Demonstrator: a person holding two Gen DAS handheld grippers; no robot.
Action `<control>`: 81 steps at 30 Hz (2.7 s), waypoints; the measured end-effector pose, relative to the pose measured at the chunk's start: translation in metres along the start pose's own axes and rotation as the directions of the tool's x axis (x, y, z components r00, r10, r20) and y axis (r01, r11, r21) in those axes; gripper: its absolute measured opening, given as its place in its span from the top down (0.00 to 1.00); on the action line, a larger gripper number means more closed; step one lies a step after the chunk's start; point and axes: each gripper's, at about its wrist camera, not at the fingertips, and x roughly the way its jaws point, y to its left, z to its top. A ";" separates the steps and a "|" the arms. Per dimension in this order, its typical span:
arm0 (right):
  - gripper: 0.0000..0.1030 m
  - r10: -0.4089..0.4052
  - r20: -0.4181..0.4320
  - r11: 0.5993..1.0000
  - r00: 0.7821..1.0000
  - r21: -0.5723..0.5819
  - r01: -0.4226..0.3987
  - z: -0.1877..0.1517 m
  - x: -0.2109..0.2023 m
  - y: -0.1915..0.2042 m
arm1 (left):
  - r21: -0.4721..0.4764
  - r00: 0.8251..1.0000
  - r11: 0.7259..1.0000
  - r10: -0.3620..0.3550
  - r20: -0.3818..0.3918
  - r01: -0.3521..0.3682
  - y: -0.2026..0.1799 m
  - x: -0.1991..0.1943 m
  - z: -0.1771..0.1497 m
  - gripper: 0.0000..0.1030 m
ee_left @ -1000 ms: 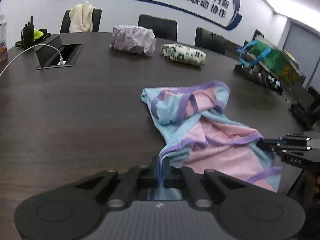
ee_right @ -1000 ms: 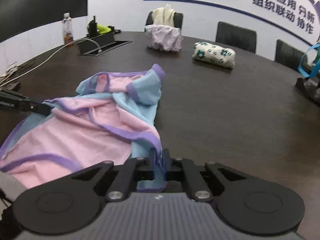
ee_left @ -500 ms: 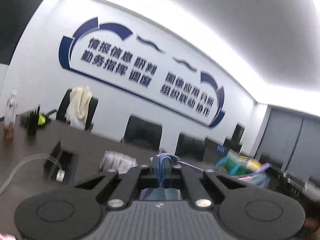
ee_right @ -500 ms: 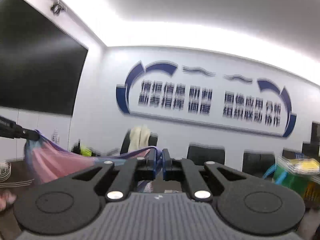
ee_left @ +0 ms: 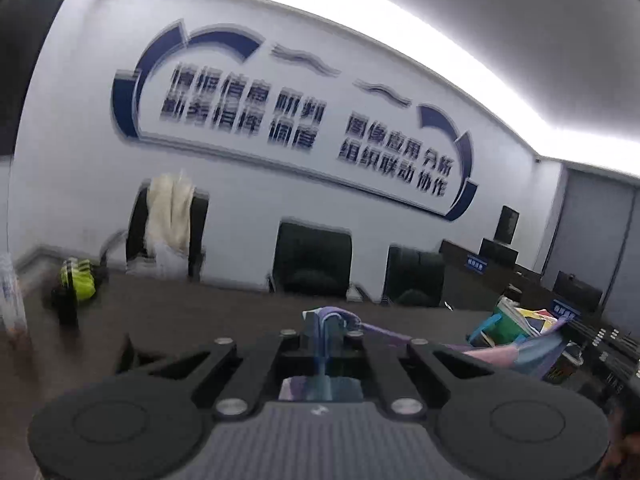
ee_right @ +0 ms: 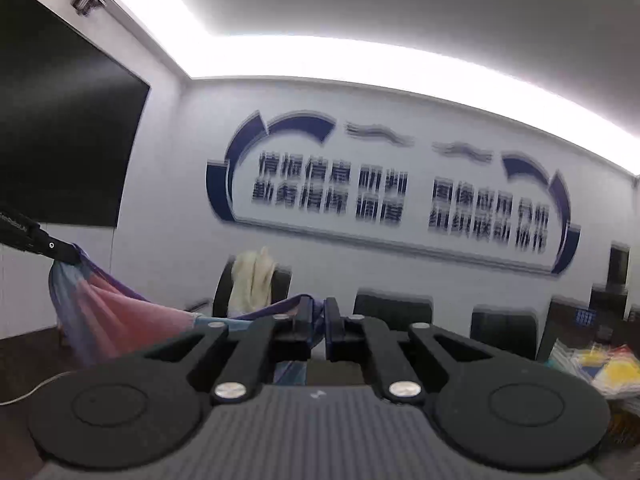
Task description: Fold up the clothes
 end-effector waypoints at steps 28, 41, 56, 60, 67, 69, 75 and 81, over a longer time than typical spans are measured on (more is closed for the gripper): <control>0.57 0.131 -0.591 0.991 0.796 0.050 -0.126 -0.244 0.101 0.016 | -0.099 0.869 0.987 -0.161 -0.468 0.129 -0.026 -0.003 -0.320 0.56; 0.97 0.043 -0.751 0.999 0.659 0.011 -0.052 -0.318 0.231 0.022 | 0.061 0.861 0.991 -0.073 -0.503 0.120 -0.028 -0.037 -0.362 0.63; 0.94 -0.403 -0.691 0.897 0.600 -0.169 0.408 -0.310 0.144 -0.088 | 0.030 0.876 0.990 -0.108 -0.471 0.138 0.007 -0.043 -0.355 0.62; 0.79 -0.242 -0.605 0.969 0.759 -0.113 0.219 -0.274 0.082 -0.048 | 0.038 0.874 0.987 -0.123 -0.471 0.159 -0.001 -0.030 -0.352 0.63; 0.77 0.144 -0.633 0.979 0.761 -0.021 -0.203 -0.277 0.019 0.041 | 0.098 0.869 0.988 -0.060 -0.491 0.123 -0.007 -0.019 -0.356 0.73; 0.77 0.170 -0.650 0.977 0.741 0.016 -0.211 -0.284 0.018 0.043 | 0.095 0.870 0.992 -0.030 -0.493 0.088 0.001 -0.019 -0.354 0.89; 0.76 0.236 -0.666 0.971 0.708 0.127 -0.203 -0.294 0.013 0.037 | 0.125 0.872 0.992 0.067 -0.485 -0.007 0.023 -0.021 -0.348 0.99; 0.66 0.230 -0.637 0.973 0.736 0.135 -0.187 -0.285 0.000 0.021 | 0.161 0.857 0.975 0.210 -0.470 -0.151 0.037 -0.014 -0.337 0.98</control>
